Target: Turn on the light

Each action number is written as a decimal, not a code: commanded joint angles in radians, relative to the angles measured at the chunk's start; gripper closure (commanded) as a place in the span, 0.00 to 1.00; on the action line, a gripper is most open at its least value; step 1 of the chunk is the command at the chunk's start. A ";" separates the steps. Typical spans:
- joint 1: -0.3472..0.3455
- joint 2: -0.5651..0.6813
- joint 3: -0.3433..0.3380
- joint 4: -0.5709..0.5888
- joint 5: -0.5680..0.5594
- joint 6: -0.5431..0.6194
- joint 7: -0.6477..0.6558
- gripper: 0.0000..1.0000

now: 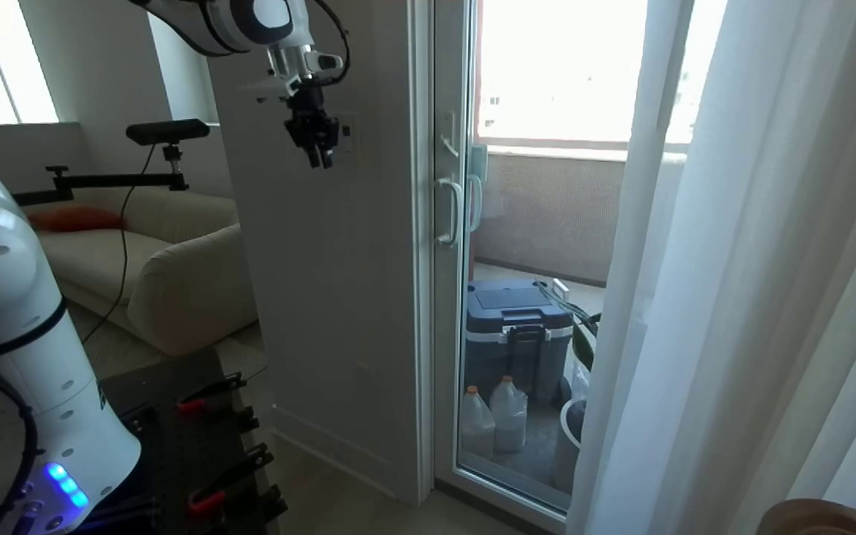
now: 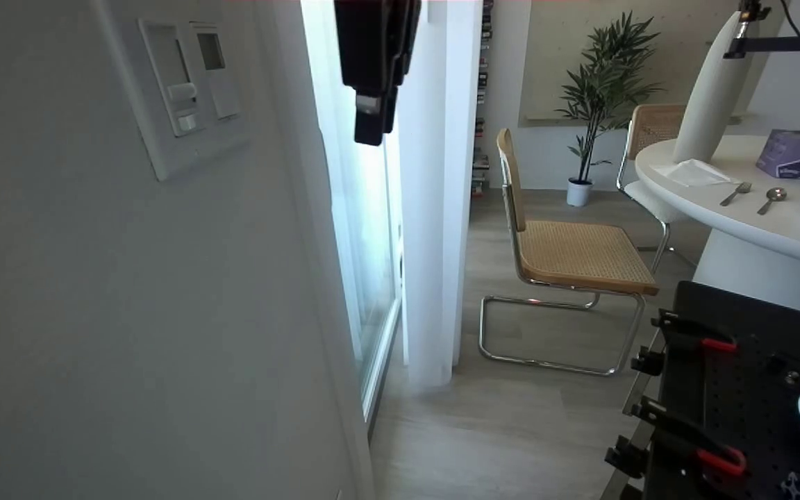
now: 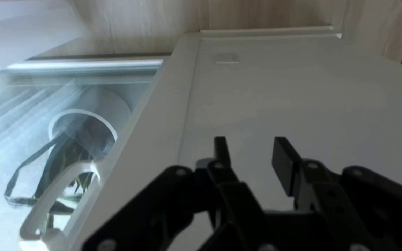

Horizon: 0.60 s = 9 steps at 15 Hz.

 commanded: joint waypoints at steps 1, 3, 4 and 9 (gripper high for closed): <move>0.006 0.063 0.012 0.047 -0.010 0.168 0.047 0.91; 0.001 0.118 0.014 0.084 -0.030 0.252 0.055 1.00; 0.000 0.135 0.014 0.094 -0.039 0.282 0.058 1.00; 0.003 0.210 0.000 0.144 -0.052 0.358 0.054 1.00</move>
